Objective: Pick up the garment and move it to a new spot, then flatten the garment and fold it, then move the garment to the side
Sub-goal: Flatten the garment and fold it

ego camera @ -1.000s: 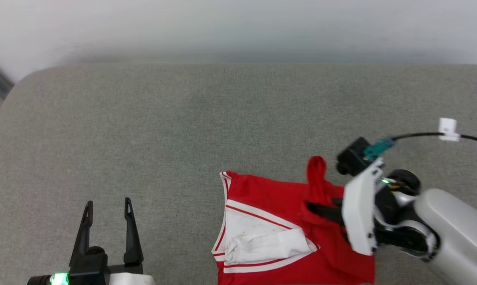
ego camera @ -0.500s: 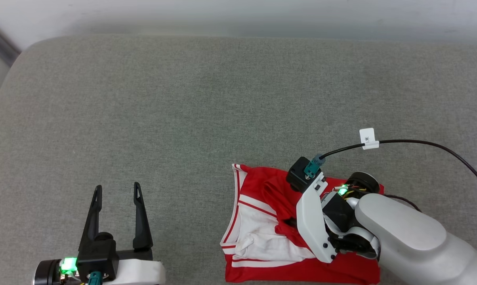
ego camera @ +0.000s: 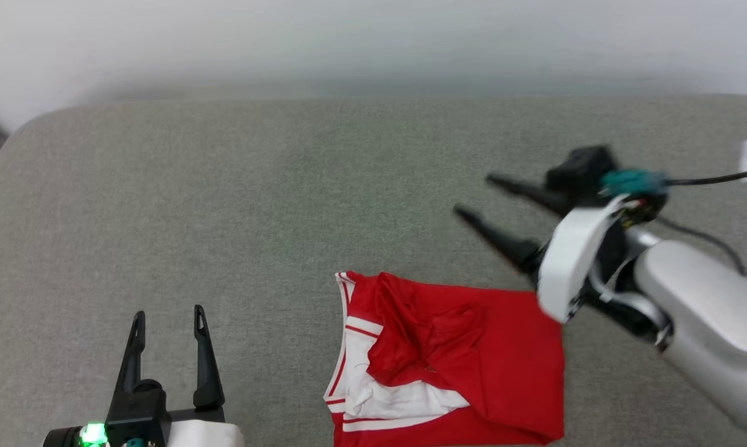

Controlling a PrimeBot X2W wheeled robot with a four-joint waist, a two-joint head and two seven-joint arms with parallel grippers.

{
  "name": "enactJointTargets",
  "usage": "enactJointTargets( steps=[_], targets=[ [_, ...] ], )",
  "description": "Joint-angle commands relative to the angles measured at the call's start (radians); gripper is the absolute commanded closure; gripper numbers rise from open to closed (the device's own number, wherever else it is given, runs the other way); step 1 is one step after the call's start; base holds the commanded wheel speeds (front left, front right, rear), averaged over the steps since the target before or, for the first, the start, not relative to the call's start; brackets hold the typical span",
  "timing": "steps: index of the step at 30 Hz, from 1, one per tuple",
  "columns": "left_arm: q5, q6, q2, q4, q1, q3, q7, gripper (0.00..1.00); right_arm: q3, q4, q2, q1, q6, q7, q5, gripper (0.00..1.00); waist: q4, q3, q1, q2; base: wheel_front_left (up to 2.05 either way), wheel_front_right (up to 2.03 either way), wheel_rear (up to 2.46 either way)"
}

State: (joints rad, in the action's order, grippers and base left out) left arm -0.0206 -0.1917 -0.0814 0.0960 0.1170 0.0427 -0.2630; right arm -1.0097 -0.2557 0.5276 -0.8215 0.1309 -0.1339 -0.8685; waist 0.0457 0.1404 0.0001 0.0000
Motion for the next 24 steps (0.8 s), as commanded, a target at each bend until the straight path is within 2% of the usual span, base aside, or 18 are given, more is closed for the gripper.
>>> enactJointTargets(
  steps=[1,5,8,11,12,13,18,24],
  targets=[
    [0.002,0.005,0.002,0.004,0.012,-0.005,-0.002,0.00,0.078,-0.018,0.005,0.032,0.000,0.099,0.057,0.00,-0.023,-0.025,-0.0001,0.0000,0.00,0.00,0.00],
    [0.006,0.009,0.003,0.008,0.027,-0.015,-0.002,0.00,0.271,-0.071,-0.023,0.114,0.000,0.296,0.195,0.00,-0.037,-0.044,-0.0001,0.0000,0.00,0.00,0.00],
    [0.008,0.013,0.002,0.011,0.043,-0.021,-0.002,0.00,0.413,-0.098,-0.053,0.201,0.000,0.375,0.301,0.00,-0.047,-0.055,-0.0001,0.0000,0.00,0.00,0.00],
    [0.009,0.017,0.001,0.014,0.056,-0.026,-0.002,0.00,0.555,-0.082,-0.099,0.305,0.000,0.396,0.395,0.00,-0.053,-0.063,-0.0001,0.0000,0.00,0.00,0.00],
    [0.009,0.017,0.001,0.014,0.056,-0.026,-0.002,0.00,0.555,-0.082,-0.099,0.305,0.000,0.396,0.395,0.00,-0.053,-0.063,-0.0001,0.0000,0.00,0.00,0.00],
    [0.009,0.018,0.001,0.015,0.061,-0.028,-0.002,0.00,0.607,-0.068,-0.117,0.340,-0.001,0.398,0.425,0.00,-0.055,-0.066,-0.0001,0.0000,0.00,0.00,0.00],
    [0.009,0.022,0.002,0.018,0.081,-0.036,-0.002,0.00,0.815,0.069,-0.220,0.532,-0.001,0.398,0.559,0.00,-0.063,-0.077,-0.0001,0.0000,0.00,0.00,0.00],
    [0.008,0.032,0.002,0.014,0.101,-0.042,-0.002,0.00,0.910,0.167,-0.302,0.713,0.000,0.398,0.643,0.00,-0.071,-0.095,-0.0001,0.0000,0.00,0.00,0.00]
  ],
)
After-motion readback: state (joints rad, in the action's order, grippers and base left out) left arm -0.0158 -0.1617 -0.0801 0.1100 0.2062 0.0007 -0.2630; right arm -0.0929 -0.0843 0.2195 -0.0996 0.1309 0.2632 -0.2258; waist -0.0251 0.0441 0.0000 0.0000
